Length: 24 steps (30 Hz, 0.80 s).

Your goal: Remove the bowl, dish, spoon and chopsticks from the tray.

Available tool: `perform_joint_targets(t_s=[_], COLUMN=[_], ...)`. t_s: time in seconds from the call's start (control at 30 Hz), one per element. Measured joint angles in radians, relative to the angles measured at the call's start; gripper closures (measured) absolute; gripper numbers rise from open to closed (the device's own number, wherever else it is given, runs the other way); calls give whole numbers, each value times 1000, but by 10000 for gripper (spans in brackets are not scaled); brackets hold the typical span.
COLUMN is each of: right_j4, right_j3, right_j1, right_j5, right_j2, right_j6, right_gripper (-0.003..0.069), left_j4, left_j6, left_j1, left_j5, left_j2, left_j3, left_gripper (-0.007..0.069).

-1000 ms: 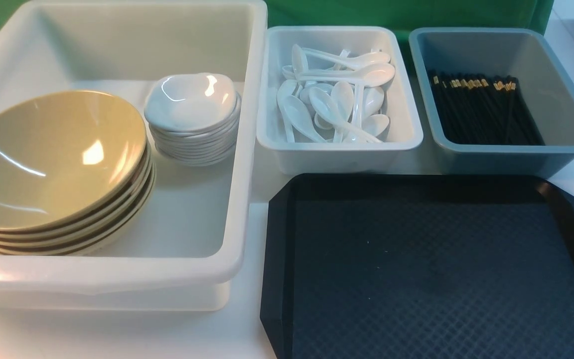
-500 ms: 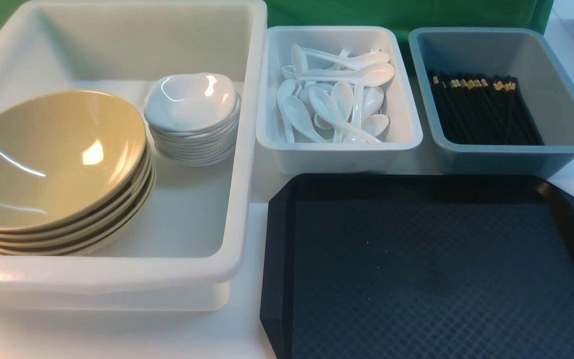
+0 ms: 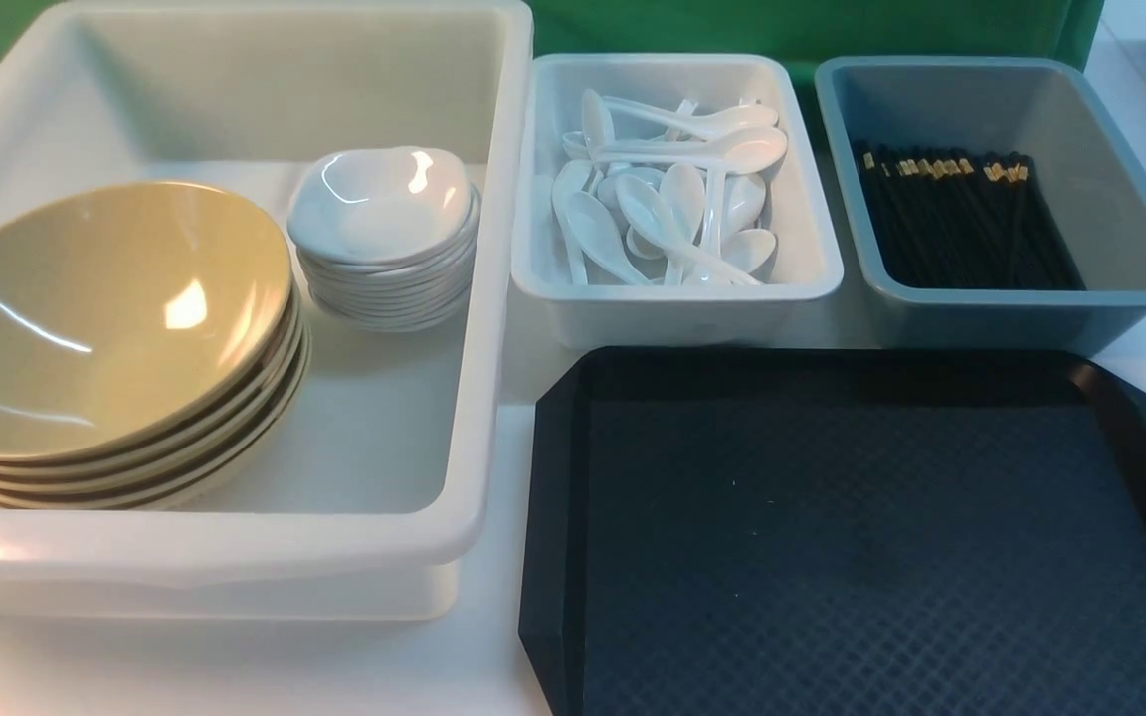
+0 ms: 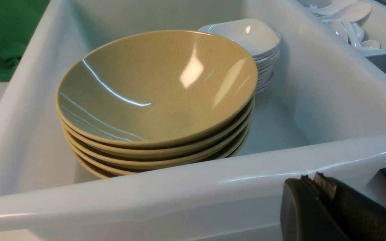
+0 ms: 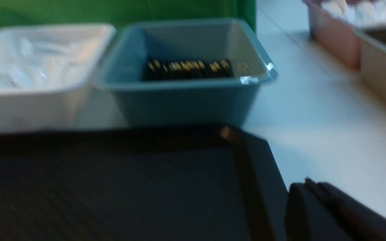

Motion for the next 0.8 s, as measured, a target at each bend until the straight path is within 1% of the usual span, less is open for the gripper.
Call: perform_joint_targets(t_s=[0.17, 0.8], right_j4=[-4, -6], right_j3=[6, 5], right_j1=[1, 10], right_j5=[54, 54], right_j2=[-1, -1], right_j6=[26, 25], right_gripper=[626, 623], left_j4=[0, 0], left_j6=[0, 0], left_j1=[0, 0], left_j5=[0, 0], left_j2=[0, 0], left_j3=[0, 0], left_gripper=[636, 636])
